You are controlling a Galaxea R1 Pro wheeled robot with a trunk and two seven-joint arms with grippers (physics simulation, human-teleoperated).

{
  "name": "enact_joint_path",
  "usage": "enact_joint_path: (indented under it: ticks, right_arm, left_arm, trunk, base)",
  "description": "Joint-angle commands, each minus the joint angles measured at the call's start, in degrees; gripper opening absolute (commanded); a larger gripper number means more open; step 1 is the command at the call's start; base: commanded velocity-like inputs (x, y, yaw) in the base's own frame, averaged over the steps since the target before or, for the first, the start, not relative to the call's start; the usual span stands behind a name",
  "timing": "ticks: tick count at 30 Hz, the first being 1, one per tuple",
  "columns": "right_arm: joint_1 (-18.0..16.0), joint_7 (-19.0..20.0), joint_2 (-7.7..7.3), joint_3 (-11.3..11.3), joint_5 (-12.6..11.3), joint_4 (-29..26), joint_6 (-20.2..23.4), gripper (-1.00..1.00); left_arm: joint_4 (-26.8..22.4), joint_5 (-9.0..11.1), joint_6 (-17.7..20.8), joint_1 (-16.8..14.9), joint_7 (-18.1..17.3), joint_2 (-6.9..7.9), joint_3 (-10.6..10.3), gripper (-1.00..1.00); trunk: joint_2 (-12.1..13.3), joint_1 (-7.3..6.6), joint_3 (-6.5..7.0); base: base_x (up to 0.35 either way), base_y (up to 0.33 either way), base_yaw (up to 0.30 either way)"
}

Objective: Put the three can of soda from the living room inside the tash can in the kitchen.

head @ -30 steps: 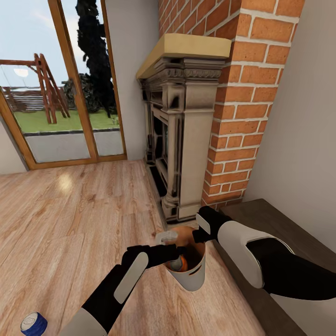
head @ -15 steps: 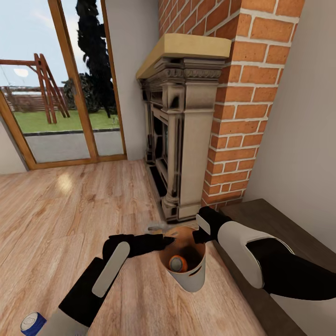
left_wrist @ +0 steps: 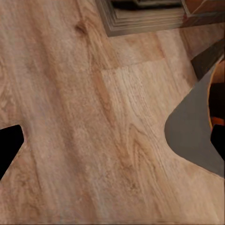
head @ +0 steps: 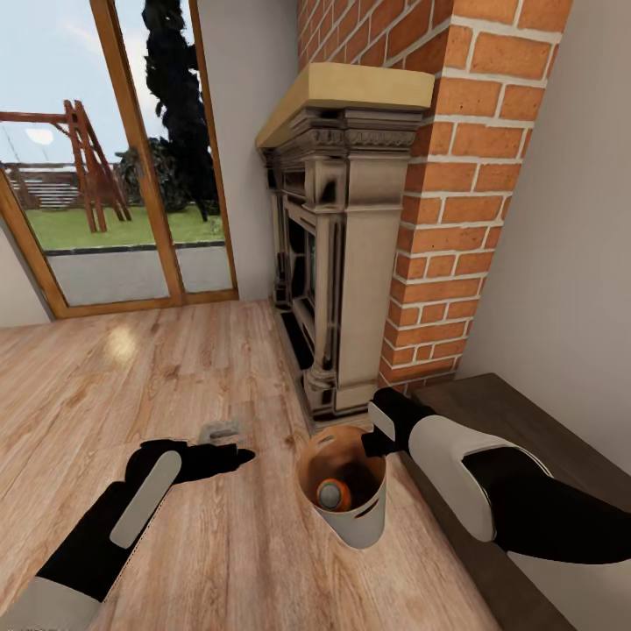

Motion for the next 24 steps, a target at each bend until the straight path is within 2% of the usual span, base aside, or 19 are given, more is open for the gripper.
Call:
enact_joint_path:
  ticks: [1,4,7,11,17,24]
  right_arm:
    - [-0.04,0.21,0.01,-0.49,-0.46,-0.05,-0.08,-1.0]
    - [-0.05,0.28,0.01,-0.53,-0.46,-0.09,-0.13,-1.0]
    - [-0.03,0.36,0.01,-0.55,-0.46,-0.12,-0.11,-1.0]
    - [-0.03,0.38,0.01,-0.55,-0.46,-0.07,-0.08,-1.0]
    - [1.61,0.51,0.01,-0.57,-0.46,-0.45,-0.31,-1.0]
    - [3.28,0.53,0.01,-0.58,-0.46,-0.4,-3.68,-1.0]
  left_arm:
    - [0.79,0.11,0.0,0.0,0.51,0.72,0.11,1.0]
    - [2.5,0.16,-0.24,0.06,2.8,2.17,0.14,1.0]
    - [6.88,0.16,-1.29,0.03,6.43,2.62,0.23,1.0]
    - [9.98,0.17,-3.03,-0.05,10.0,2.7,0.29,1.0]
    - [11.1,0.46,-4.34,-0.01,11.94,2.74,0.29,1.0]
    - [11.52,0.45,-4.87,0.07,12.19,2.76,0.16,1.0]
  trunk:
    - [-0.01,-0.01,0.01]
    - [-0.01,-0.01,0.01]
    - [-0.01,-0.01,0.01]
    - [-0.01,-0.01,0.01]
    - [-0.01,-0.01,-0.06]
    - [-0.01,-0.01,-0.3]
  base:
    - [0.0,0.0,0.0]
    - [0.0,0.0,0.0]
    - [0.0,0.0,0.0]
    - [0.0,0.0,0.0]
    - [0.0,0.0,0.044]
    - [0.0,0.0,0.141]
